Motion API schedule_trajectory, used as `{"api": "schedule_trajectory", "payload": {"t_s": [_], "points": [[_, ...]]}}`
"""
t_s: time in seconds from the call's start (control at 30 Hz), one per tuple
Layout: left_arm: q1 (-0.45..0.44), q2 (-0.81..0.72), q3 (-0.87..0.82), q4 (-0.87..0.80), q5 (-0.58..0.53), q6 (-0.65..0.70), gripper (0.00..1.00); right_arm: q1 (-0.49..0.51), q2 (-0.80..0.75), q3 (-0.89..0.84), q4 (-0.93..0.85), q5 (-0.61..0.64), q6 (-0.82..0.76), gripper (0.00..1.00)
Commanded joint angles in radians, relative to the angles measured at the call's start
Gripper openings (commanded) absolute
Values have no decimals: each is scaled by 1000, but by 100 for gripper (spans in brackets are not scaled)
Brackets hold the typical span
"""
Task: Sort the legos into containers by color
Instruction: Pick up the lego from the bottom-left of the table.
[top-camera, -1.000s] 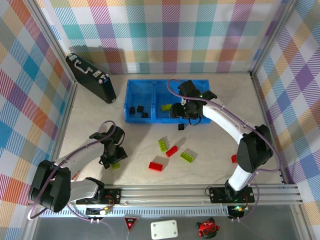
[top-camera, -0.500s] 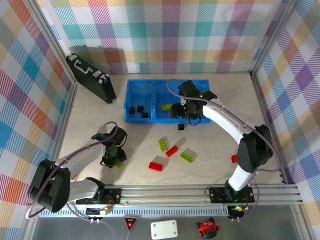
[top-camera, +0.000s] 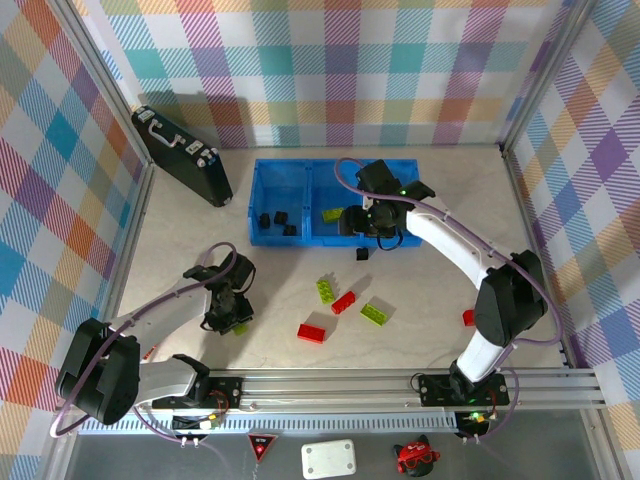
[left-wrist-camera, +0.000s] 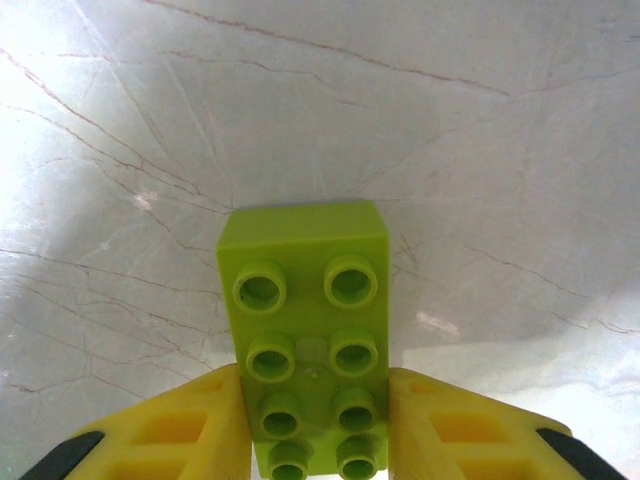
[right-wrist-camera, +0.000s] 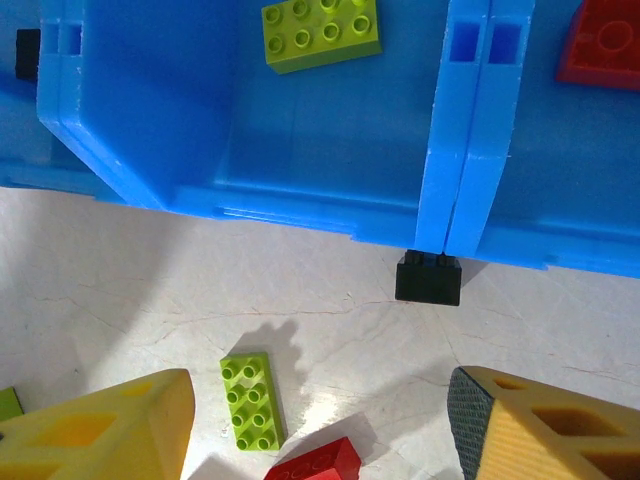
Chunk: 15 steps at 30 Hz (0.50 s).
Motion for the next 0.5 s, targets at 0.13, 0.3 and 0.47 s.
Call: {"api": "schedule_trajectory", "payload": {"t_s": [0.13,0.3,0.47], "points": [[-30,-28,90,-40,-12,45,33,5,-56,-25,-13,7,11,69],[-62,-4,169,-49,-25,69,33,4,-80,-53,-16,31,12,69],[-115,78,283,-63,-32,85,33,-5,-115,-95,-17,51,12,69]]}}
